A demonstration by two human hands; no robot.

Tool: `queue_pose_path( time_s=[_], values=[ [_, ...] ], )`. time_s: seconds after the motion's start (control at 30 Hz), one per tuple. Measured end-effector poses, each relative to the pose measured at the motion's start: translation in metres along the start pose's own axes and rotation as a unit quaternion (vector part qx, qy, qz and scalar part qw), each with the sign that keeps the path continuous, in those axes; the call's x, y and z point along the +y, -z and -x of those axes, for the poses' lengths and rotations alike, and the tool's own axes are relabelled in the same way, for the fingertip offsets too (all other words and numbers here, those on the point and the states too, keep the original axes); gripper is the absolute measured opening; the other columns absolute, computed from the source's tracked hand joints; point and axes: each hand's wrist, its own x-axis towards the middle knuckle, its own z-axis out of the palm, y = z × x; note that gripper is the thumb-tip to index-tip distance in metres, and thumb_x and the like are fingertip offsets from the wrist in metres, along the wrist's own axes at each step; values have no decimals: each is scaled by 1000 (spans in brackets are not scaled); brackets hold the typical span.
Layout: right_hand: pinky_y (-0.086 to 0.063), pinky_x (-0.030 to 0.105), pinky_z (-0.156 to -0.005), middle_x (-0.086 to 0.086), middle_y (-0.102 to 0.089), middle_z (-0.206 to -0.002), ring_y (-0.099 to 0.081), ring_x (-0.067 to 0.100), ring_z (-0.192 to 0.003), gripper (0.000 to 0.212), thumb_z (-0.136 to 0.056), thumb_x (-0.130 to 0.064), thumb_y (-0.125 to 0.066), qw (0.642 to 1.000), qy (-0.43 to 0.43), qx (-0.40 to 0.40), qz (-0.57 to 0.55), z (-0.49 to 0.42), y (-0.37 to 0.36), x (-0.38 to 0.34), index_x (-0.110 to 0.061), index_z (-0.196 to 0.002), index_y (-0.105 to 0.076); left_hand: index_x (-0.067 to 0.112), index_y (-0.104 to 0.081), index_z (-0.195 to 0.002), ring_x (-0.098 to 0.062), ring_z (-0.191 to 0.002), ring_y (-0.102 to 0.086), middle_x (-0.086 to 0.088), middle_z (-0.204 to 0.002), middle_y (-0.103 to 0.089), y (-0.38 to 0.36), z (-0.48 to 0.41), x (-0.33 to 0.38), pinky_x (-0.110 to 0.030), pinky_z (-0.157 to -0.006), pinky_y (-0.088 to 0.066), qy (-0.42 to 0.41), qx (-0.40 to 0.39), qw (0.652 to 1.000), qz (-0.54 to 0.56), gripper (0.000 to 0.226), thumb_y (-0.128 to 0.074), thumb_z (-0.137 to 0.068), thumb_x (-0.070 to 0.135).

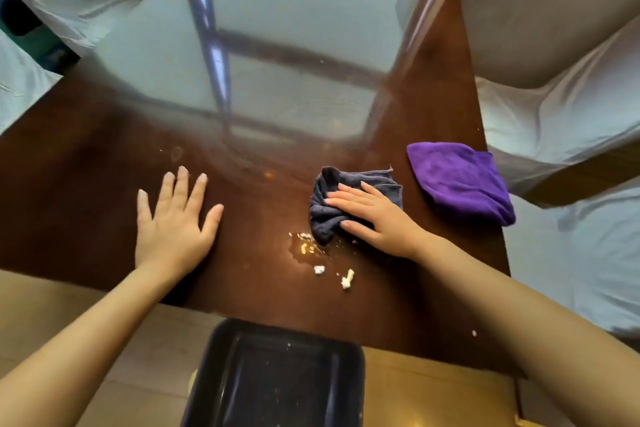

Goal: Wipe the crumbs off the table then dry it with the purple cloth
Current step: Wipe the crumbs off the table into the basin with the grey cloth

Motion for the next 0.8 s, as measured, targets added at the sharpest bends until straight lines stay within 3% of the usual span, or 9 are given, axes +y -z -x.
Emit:
queue_pose_path(
  time_s=[0.23, 0.6, 0.8],
  values=[
    [-7, 41, -117, 3, -46, -143, -28, 17, -139, 39, -95, -22, -48, 989, -85, 120, -29, 26, -31, -31, -17, -134, -46, 26, -11, -146, -20, -145, 0, -5, -158, -5, -1, 1, 1, -50, -114, 3, -3, -2, 1000, -2, 61, -22, -92, 53],
    [-4, 40, -118, 0, -44, -144, -26, 14, -140, 46, -91, -27, -53, 968, -159, 191, -31, 46, -78, -100, -21, -135, -43, 27, -10, -146, -22, -144, 4, -7, -158, -2, -1, 11, 2, -50, -113, 6, -16, -17, 1000, 5, 61, -20, -92, 54],
    [-16, 38, -118, 0, -57, -132, -41, 7, -129, 38, -87, -17, -58, 936, -202, 275, -82, 64, -106, -144, -20, -126, -55, 26, -7, -146, -22, -144, 6, -7, -158, 0, 2, 13, 4, -52, -114, 6, -18, -26, 1000, 1, 63, -15, -91, 55]
  ],
)
